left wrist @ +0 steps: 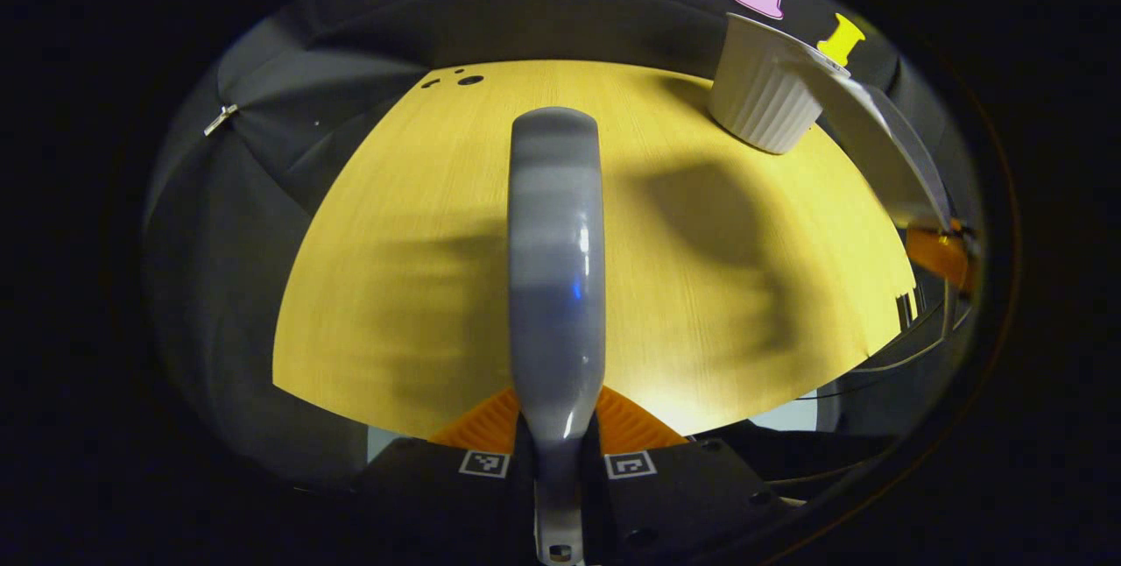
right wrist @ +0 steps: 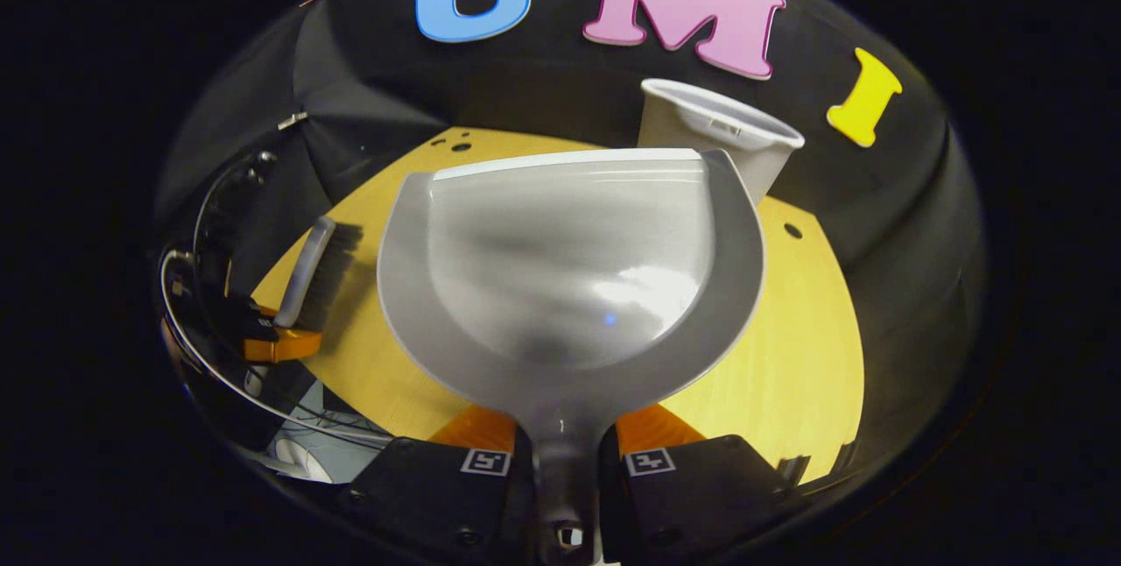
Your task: Pick up the small broom and dustpan from the desktop, sweep the trash into the dustpan with the broom, and then empty the trash into the garbage bin.
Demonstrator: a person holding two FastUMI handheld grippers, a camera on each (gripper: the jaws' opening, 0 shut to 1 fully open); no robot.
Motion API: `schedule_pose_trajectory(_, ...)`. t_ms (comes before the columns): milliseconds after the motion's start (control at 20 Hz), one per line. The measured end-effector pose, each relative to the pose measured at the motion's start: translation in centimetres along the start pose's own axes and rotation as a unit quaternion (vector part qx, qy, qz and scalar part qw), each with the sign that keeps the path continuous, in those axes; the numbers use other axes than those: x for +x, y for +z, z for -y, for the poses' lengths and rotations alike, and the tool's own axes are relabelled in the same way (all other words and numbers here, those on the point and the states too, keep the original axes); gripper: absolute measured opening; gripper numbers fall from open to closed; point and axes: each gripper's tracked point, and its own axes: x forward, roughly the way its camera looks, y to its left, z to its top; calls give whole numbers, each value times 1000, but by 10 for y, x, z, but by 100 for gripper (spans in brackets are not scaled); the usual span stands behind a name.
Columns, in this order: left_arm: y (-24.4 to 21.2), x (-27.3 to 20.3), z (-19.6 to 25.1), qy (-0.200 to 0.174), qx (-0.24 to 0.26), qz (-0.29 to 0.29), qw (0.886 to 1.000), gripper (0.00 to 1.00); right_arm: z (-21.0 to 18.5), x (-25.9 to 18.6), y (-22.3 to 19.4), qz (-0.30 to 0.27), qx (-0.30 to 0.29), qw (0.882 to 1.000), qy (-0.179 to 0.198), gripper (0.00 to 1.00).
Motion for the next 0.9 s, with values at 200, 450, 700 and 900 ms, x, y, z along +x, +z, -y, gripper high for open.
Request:
schedule_pose_trajectory(200,7,20,4,-2,-1,-22,1000,25,-6,35,-38,-58,43,997,11,33)
schedule_pose_trajectory(450,10,44,0,-15,14,-66,998,26,-11,79,-60,-106,67,992,18,33)
schedule_pose_trajectory(700,12,56,-5,-4,25,-99,995,26,-22,104,-63,-136,99,985,21,33)
schedule_pose_trajectory(900,16,58,-6,9,53,-123,991,27,-26,115,-62,-154,115,981,16,35)
